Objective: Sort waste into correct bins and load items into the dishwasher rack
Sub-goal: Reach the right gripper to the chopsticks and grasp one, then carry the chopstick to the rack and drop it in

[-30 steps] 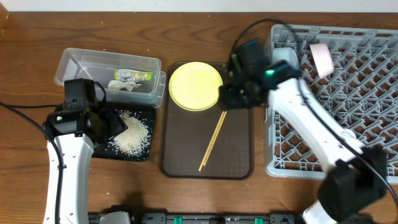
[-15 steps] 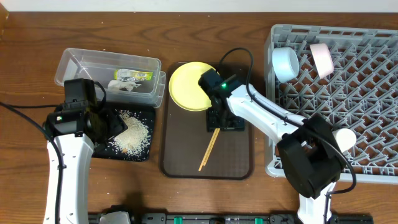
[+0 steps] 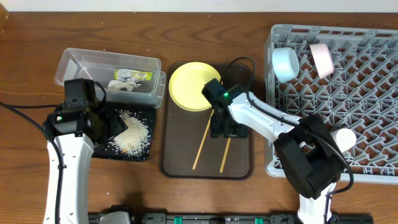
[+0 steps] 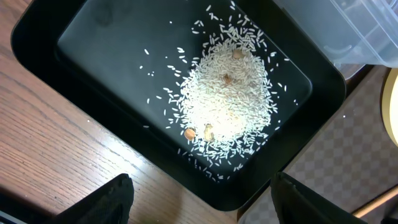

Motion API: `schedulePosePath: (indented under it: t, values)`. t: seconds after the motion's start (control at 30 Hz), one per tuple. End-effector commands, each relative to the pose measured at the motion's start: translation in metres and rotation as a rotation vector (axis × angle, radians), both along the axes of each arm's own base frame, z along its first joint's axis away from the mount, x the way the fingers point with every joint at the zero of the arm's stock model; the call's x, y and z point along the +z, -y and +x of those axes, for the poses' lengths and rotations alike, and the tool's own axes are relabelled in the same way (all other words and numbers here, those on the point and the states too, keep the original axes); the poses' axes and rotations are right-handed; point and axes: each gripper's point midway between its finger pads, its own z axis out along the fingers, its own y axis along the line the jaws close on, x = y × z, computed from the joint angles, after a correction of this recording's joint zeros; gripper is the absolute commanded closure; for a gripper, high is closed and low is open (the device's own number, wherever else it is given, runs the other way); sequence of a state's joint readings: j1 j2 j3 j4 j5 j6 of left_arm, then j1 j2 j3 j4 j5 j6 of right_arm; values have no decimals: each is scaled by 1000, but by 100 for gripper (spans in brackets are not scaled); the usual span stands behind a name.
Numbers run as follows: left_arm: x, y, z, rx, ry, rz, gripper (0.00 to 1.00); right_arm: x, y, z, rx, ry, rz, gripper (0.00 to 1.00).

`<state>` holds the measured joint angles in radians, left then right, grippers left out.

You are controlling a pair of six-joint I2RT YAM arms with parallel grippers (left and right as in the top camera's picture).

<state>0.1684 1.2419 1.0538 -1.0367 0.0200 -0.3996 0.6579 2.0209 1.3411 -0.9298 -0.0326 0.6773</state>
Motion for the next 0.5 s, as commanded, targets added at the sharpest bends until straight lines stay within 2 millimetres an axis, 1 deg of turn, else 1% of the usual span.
schedulePosePath:
  t: [0.0, 0.07, 0.13, 0.2, 0.27, 0.37, 0.4, 0.47]
  values:
    - [-1, -2, -2, 12, -4, 3, 26, -11, 8, -6, -5, -7, -52, 34]
    - [-1, -2, -2, 12, -4, 3, 26, -11, 9, -7, -7, -11, -55, 41]
    - [-1, -2, -2, 12, -4, 3, 26, -10, 10, -7, -9, -14, -57, 60]
    - [-1, -2, -2, 12, -4, 3, 26, -10, 10, -7, -12, -17, -53, 73]
    - [-1, -2, -2, 12, -4, 3, 26, -10, 9, -8, -13, -21, -48, 83]
    - [-1, -2, -2, 12, -4, 3, 26, -9, 11, -7, -16, -20, -47, 97]
    - [-1, -2, -2, 12, -4, 3, 26, -6, 12, -5, -22, -19, -47, 99]
    - [-1, -2, -2, 12, -4, 3, 26, 2, 15, 0, -28, -8, -37, 99]
